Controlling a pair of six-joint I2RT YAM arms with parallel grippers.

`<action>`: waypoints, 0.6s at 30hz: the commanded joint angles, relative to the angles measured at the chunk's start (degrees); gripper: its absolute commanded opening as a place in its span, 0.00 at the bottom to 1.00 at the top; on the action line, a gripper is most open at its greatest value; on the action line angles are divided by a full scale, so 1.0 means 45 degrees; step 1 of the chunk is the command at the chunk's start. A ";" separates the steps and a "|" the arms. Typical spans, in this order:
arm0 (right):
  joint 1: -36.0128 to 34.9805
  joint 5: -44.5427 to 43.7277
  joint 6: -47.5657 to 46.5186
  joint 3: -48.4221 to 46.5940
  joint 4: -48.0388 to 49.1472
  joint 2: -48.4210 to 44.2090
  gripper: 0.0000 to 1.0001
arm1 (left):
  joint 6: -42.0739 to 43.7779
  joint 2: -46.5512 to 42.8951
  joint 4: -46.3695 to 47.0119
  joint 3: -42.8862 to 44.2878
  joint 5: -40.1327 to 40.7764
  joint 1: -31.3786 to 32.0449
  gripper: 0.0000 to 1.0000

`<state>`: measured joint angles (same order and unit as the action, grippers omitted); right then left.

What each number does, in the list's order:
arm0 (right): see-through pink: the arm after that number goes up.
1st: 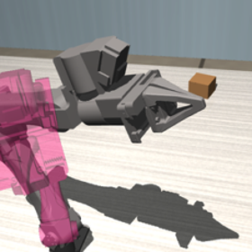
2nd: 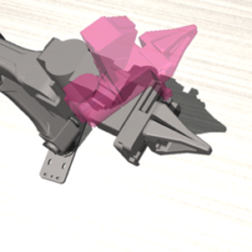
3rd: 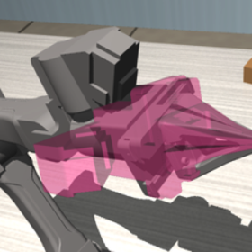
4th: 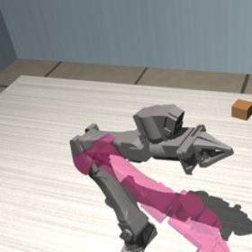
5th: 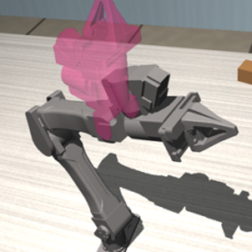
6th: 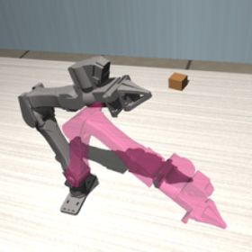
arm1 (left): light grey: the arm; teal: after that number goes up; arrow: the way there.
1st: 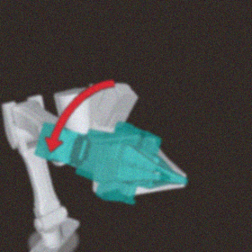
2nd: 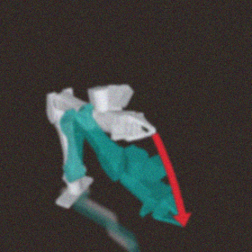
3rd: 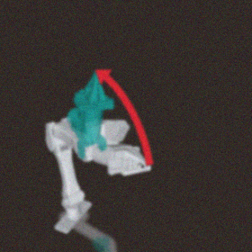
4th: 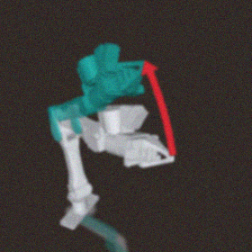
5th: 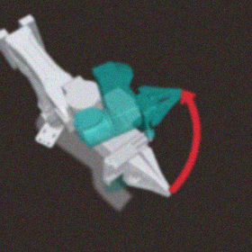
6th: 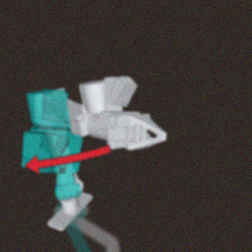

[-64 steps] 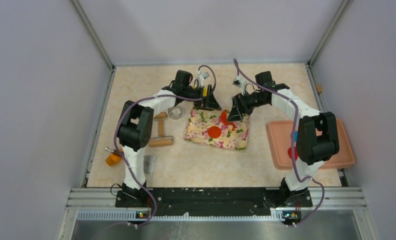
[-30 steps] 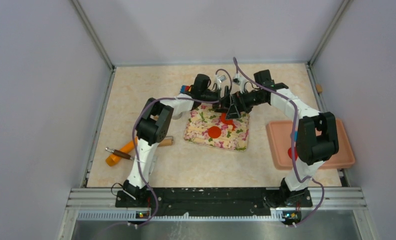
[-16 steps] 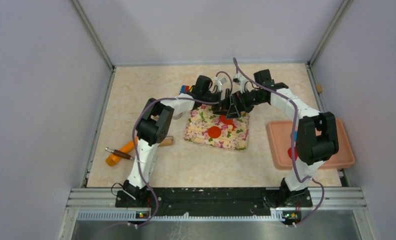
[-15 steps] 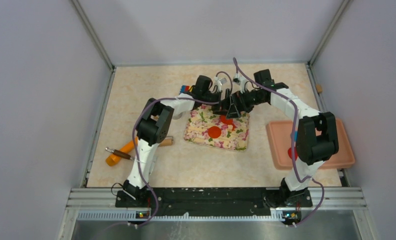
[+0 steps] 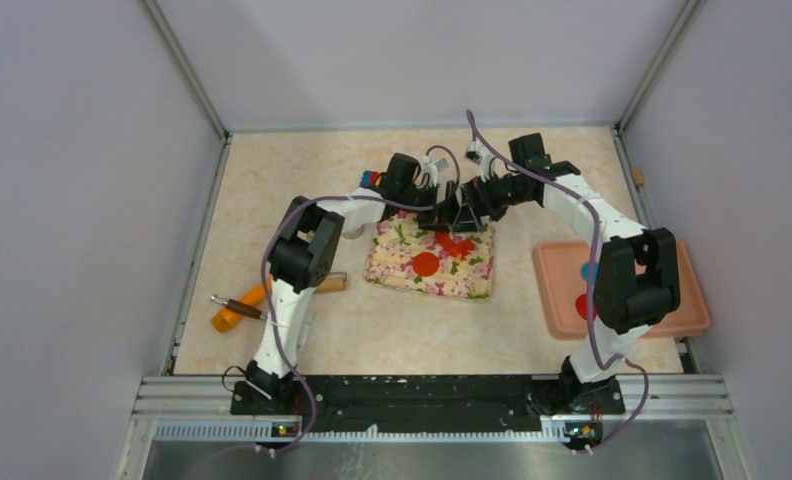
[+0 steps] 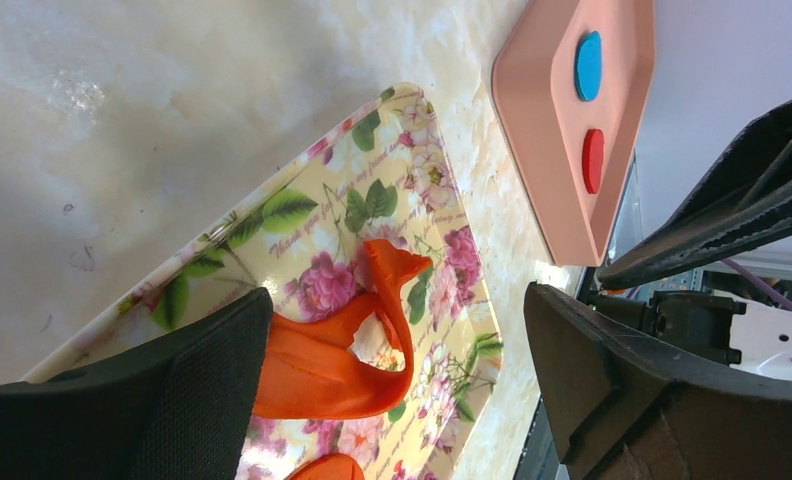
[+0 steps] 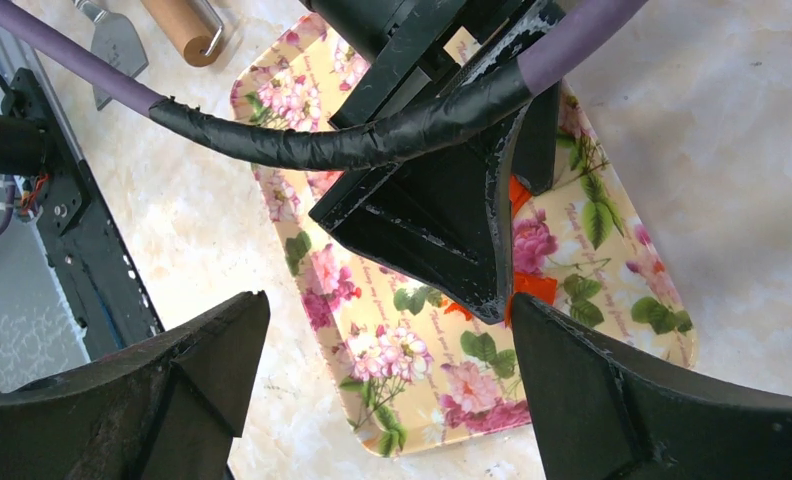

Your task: Roll out the dumpling wrappers from the dough

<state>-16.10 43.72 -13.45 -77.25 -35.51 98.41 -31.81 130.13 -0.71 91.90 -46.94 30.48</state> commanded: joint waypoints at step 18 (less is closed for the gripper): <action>0.0479 -0.0118 -0.1238 0.0556 -0.0989 -0.2451 0.92 | 0.2782 -0.2473 -0.1794 0.0421 0.0117 -0.1026 0.99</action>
<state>-14.59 41.74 -18.04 -76.38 -39.90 90.94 -23.73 124.68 -7.29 91.31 -45.04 27.20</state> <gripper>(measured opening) 0.920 0.986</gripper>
